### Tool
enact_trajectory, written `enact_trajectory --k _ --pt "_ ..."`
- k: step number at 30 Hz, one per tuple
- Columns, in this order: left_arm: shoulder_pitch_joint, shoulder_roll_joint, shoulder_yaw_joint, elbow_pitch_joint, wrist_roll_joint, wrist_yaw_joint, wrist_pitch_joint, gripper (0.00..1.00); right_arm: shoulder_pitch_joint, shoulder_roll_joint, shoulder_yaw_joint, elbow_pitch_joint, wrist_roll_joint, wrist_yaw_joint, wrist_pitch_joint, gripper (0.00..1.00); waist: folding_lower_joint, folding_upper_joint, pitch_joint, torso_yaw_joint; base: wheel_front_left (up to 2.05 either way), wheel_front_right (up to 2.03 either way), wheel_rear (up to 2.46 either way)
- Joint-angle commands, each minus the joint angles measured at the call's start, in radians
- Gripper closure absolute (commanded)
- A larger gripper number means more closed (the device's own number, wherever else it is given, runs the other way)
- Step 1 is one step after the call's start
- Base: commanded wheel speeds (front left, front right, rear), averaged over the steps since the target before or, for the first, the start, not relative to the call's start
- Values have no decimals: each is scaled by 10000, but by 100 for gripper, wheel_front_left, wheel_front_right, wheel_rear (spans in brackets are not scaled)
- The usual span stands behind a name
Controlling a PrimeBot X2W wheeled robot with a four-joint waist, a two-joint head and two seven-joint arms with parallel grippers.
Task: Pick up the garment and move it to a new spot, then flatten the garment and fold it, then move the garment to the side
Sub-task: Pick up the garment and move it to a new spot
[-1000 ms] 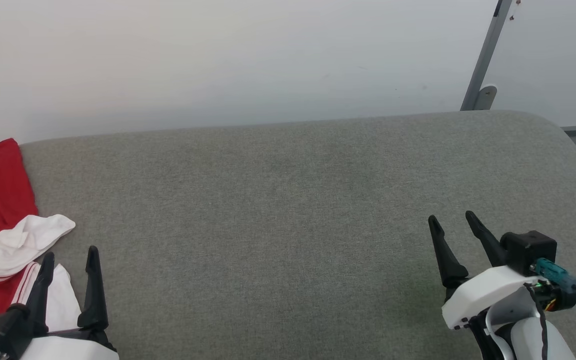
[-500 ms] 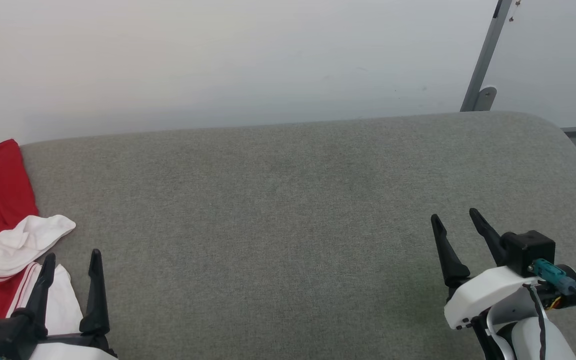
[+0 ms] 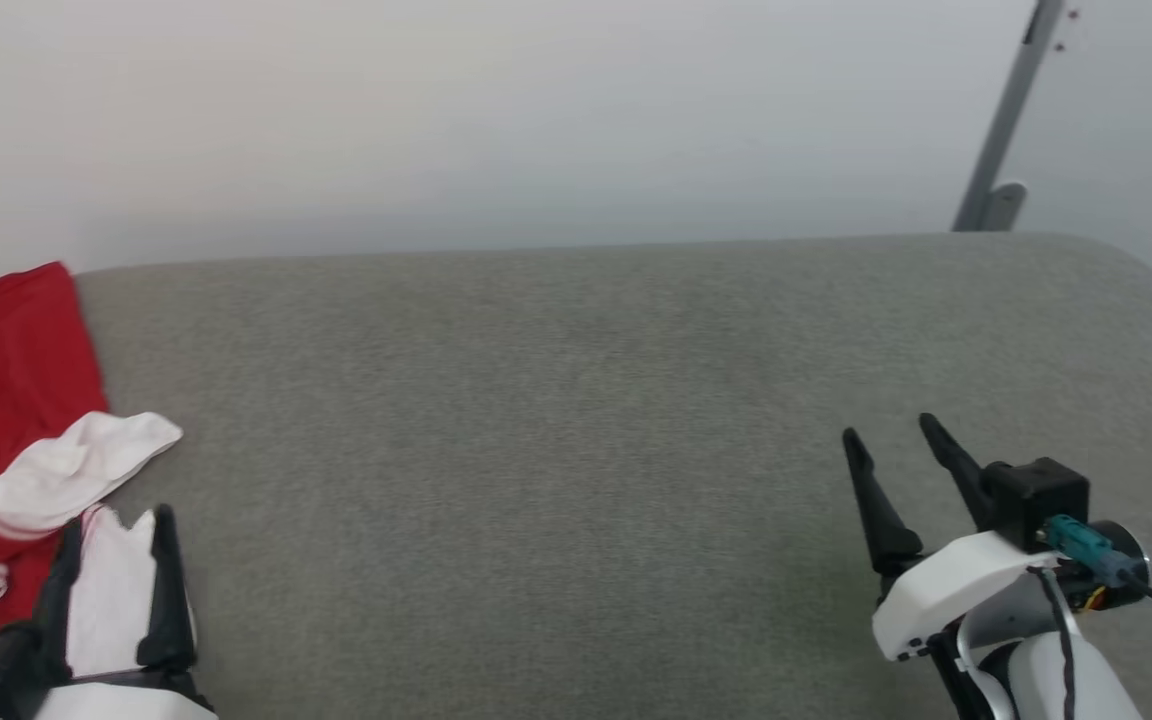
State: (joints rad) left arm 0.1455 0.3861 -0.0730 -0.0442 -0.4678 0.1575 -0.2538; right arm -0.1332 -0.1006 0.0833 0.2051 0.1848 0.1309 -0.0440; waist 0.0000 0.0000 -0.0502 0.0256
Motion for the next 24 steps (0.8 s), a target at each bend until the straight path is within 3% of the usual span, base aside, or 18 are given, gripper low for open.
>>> enact_trajectory --k 1,11,24 --pt "12 34 66 14 -32 51 19 0 -64 2 50 25 42 -3 29 0 0 0 -42 191 0 0 0" --pt "319 183 490 -42 -178 442 149 0 -256 33 673 165 218 -3 95 0 0 0 -317 1711 0 0 0" --pt "855 587 816 -499 -280 606 473 0 -416 179 1461 479 621 -3 -31 0 0 0 -609 3654 0 0 0"
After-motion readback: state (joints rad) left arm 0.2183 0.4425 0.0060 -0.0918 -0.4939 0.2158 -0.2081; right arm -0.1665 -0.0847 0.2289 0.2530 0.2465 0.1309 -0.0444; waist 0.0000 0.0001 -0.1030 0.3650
